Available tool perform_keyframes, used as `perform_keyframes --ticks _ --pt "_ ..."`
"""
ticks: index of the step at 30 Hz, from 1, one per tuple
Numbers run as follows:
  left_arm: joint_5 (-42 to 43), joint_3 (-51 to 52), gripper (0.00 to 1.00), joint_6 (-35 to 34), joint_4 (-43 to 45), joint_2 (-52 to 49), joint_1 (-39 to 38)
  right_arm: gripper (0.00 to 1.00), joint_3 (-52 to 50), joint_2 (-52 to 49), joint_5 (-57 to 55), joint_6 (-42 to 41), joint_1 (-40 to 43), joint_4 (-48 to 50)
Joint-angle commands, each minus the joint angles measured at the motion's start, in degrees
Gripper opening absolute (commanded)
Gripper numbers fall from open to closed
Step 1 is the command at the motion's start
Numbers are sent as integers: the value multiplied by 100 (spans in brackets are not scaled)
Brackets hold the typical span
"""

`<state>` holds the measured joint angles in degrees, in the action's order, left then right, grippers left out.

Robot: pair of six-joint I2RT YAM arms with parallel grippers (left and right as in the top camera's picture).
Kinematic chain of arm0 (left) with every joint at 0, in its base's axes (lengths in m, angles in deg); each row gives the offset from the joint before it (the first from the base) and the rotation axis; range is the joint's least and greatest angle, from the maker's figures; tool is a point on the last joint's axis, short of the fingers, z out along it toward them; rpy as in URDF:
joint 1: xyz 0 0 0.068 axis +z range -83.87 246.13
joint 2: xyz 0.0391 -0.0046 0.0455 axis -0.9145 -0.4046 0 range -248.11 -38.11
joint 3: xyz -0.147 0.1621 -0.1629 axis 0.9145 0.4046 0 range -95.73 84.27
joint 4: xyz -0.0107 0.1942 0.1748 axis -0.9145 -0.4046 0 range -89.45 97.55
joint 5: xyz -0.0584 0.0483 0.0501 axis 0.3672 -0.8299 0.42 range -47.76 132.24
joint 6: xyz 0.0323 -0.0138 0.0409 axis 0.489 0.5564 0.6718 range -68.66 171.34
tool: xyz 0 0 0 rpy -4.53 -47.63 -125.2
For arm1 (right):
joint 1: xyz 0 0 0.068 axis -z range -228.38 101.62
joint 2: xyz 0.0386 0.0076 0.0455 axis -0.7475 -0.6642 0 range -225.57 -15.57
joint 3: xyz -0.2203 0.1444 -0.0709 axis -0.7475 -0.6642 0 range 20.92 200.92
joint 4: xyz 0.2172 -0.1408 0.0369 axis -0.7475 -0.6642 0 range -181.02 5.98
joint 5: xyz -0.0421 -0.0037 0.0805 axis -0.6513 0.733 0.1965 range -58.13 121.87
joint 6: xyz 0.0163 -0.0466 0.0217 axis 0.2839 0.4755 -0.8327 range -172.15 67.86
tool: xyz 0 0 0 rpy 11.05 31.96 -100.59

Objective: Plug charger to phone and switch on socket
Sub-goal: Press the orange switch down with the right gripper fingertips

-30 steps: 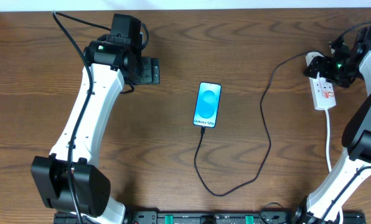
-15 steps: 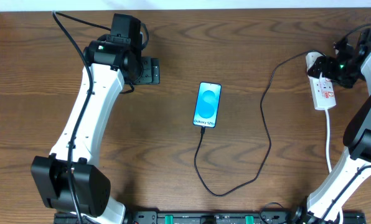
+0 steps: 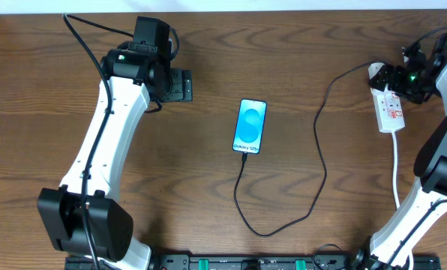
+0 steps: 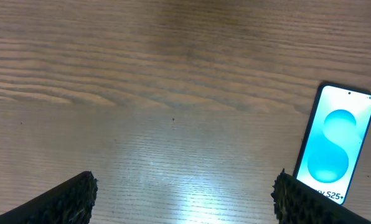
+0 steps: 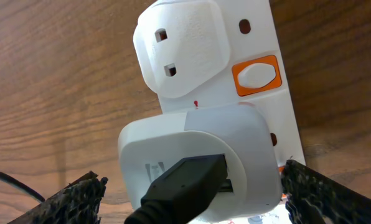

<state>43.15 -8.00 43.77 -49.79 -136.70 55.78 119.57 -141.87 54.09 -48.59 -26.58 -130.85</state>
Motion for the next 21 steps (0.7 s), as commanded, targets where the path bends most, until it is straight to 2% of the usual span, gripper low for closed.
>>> perform_keyframes --ticks 1,21 --pt "-96 -7 90 46 -28 11 -7 89 81 -46 319 -142 -15 -55" --pt "-96 -7 90 46 -28 11 -7 88 59 -48 693 -271 -22 -236"
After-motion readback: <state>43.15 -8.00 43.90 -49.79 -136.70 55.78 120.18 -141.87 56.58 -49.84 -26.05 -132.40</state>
